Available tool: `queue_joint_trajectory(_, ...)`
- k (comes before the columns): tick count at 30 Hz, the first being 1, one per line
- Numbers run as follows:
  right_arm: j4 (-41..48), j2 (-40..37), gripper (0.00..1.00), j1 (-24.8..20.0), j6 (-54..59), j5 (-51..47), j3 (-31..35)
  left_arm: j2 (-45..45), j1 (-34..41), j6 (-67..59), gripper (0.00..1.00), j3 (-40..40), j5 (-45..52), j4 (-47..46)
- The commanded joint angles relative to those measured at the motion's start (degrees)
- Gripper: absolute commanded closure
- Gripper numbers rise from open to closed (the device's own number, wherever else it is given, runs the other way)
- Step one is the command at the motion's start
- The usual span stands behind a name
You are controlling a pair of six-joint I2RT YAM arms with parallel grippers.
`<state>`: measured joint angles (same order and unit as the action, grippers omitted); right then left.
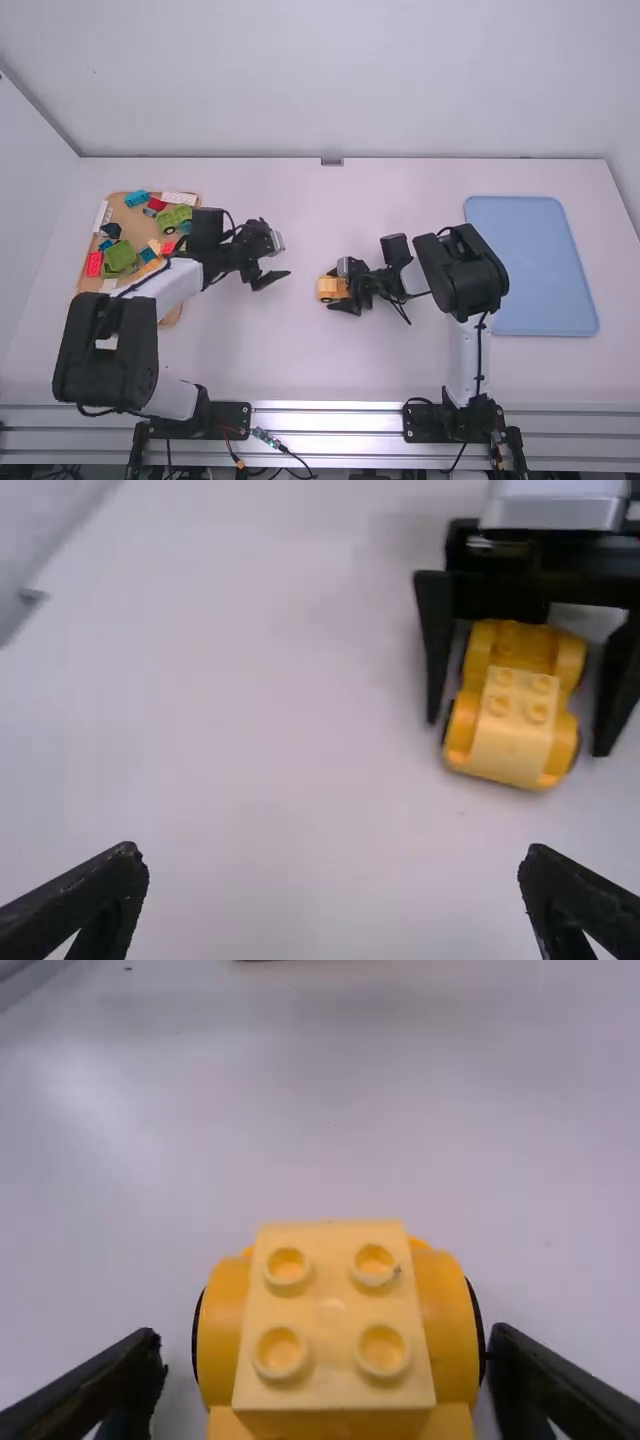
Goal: Assemble lego blocks to make yellow taxi
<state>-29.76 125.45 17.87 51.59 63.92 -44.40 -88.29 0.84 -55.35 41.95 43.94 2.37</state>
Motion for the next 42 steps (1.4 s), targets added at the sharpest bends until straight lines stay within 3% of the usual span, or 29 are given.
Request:
queue_joint_trajectory(1,0.6,0.7,0.08,-0.2,-1.1,-1.0,-0.6,3.6,-1.9,0.5,0.01,1.6,0.0,0.0)
queue_joint_trajectory(2,0.4,0.7,0.01,-0.7,-2.6,-1.4,-0.7,4.8,-2.8,0.9,0.01,2.1,-0.1,-0.1)
queue_joint_trajectory(6,2.8,-0.3,0.01,-2.0,-4.4,-5.9,-0.5,5.8,-4.7,0.9,0.01,3.7,-0.1,-0.5)
queue_joint_trajectory(13,22.5,-9.6,0.01,-3.5,3.6,-17.1,-0.6,5.8,-6.0,0.0,0.01,6.6,-0.1,-4.5)
queue_joint_trajectory(17,35.0,-17.0,0.01,-2.8,6.4,-30.5,-0.7,5.8,-6.5,-1.9,0.01,8.8,-1.8,-8.2)
queue_joint_trajectory(20,40.7,-22.0,0.01,-1.7,1.6,-44.9,-0.8,5.8,-6.3,-0.6,0.01,10.8,-6.9,-11.2)
queue_joint_trajectory(24,38.9,-27.5,0.00,0.3,-14.6,-66.7,-2.6,5.8,-6.1,4.7,0.01,11.8,-16.3,-9.6)
queue_joint_trajectory(29,34.0,-31.7,0.01,2.2,-24.2,-82.1,-5.5,5.8,-6.1,8.0,0.01,10.4,-26.1,-7.1)
queue_joint_trajectory(33,32.5,-32.4,0.01,2.3,-25.6,-85.2,-5.9,5.8,-6.1,8.7,0.01,9.1,-26.8,-7.9)
queue_joint_trajectory(37,28.5,-32.4,0.01,0.8,-31.5,-84.3,-6.1,5.8,-6.1,17.8,0.01,8.2,-27.1,-8.9)
queue_joint_trajectory(40,29.5,-32.3,0.01,0.0,-31.6,-81.3,-7.2,5.8,-6.1,22.7,0.01,8.2,-27.5,-8.0)
queue_joint_trajectory(42,32.8,-32.3,0.01,-0.8,-31.6,-77.5,-9.4,5.8,-6.2,32.0,0.01,8.3,-33.2,-6.1)
